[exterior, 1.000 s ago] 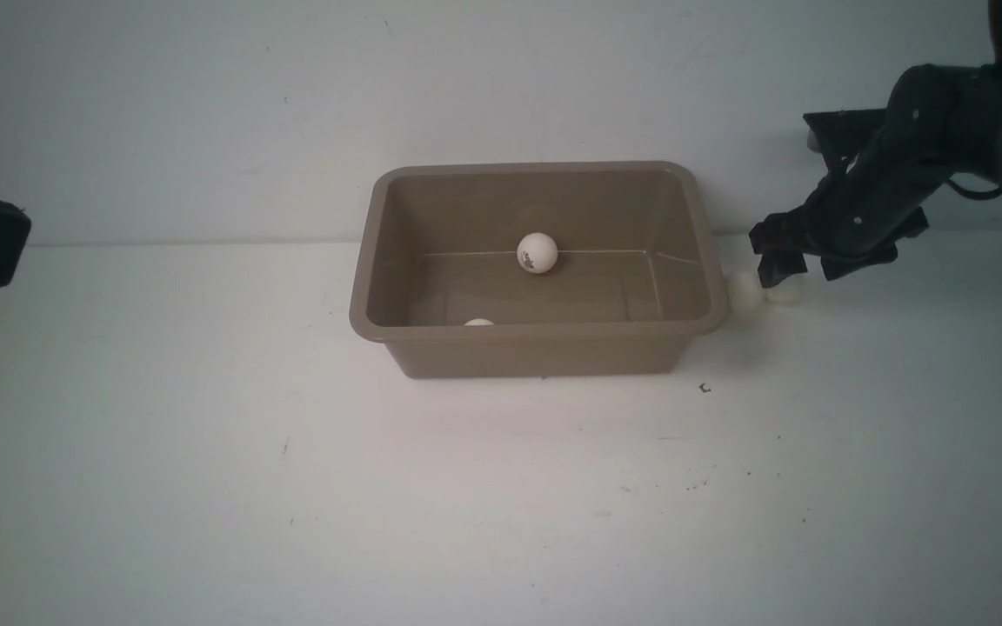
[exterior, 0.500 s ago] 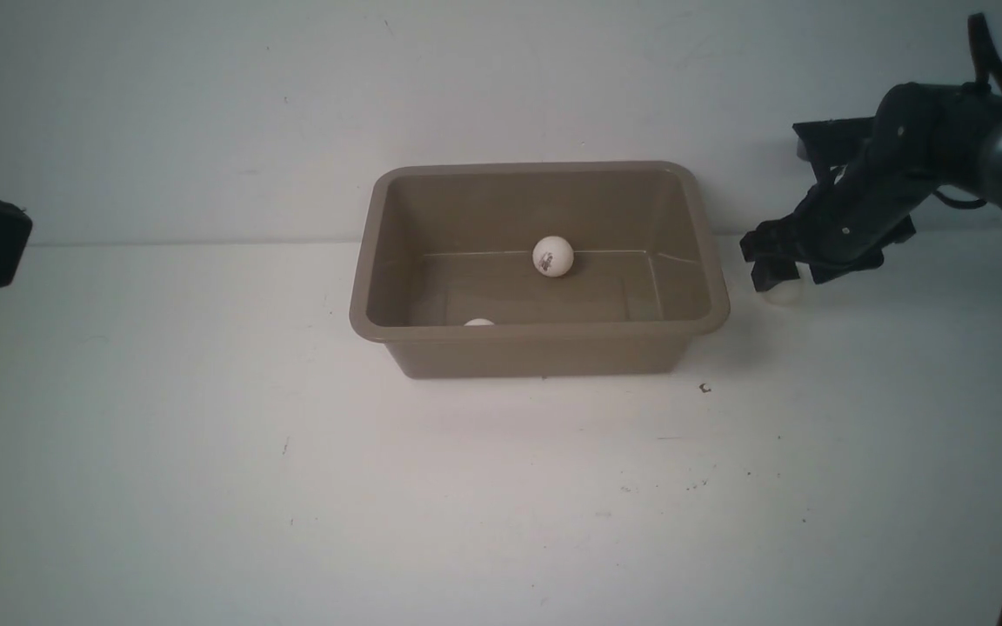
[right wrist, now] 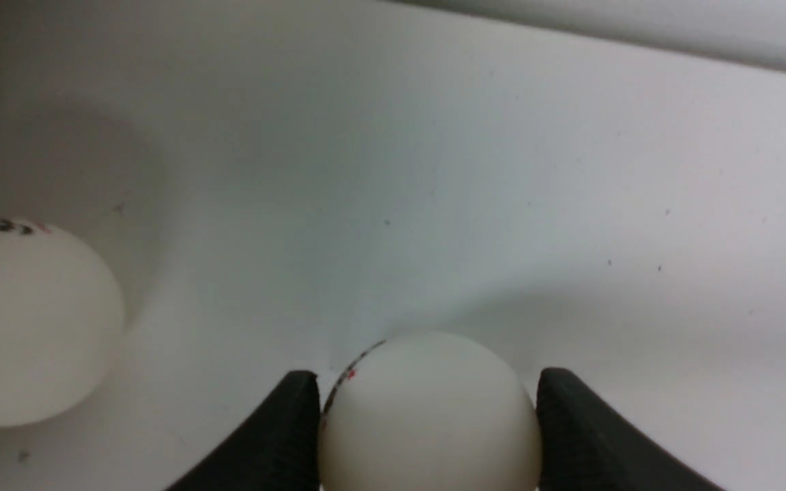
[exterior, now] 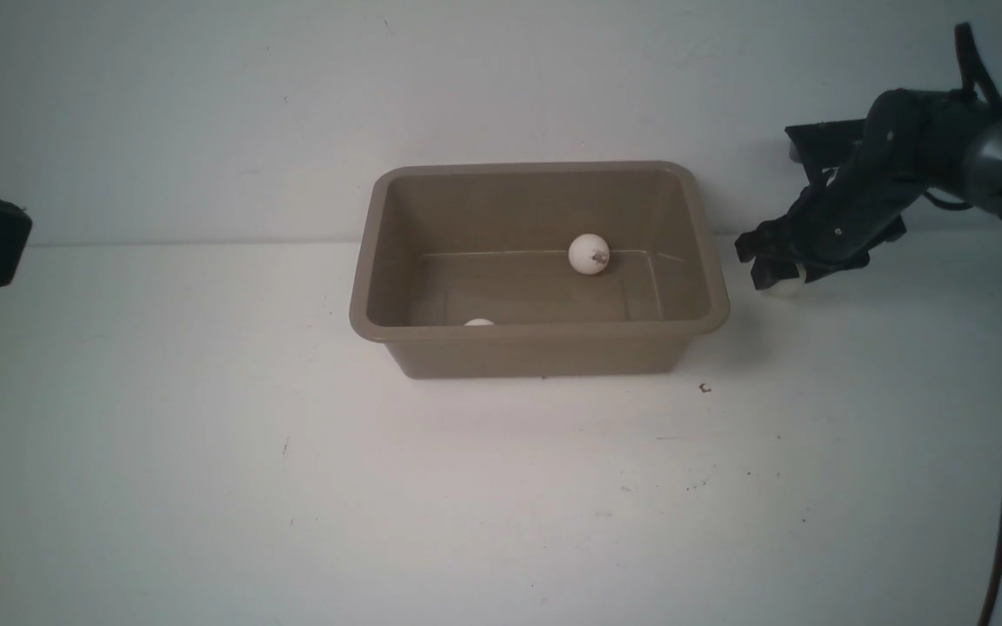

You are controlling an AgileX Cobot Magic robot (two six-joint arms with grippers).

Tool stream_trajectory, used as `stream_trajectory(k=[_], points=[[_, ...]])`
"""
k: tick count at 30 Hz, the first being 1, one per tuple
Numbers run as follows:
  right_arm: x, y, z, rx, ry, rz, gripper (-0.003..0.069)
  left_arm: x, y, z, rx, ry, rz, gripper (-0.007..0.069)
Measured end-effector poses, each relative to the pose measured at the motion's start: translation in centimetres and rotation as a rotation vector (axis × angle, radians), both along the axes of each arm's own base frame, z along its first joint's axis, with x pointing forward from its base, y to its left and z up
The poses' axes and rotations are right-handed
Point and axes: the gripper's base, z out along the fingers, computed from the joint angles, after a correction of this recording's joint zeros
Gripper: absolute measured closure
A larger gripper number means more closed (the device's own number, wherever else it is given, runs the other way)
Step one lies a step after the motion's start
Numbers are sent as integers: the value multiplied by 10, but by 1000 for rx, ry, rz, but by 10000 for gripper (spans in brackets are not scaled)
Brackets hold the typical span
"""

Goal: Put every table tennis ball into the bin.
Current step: Use the right arm to clamp the table tennis ball closest to it, then use the right arm to put the table tennis ball into the box

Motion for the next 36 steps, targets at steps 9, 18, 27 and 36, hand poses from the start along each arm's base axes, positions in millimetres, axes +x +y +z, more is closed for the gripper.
stream_trajectory(k=[9,18,27,36], points=[[4,3,34,19,-38,28,291,0,0,0,0,0,0,377],[-9,67,106,121,-194,236,291,0,0,0,0,0,0,377],[-32,143,104,134,-184,418,291,0,0,0,1,0,1,377],[-32,152,79,133,-104,441,291,0,0,0,2,0,2,377]])
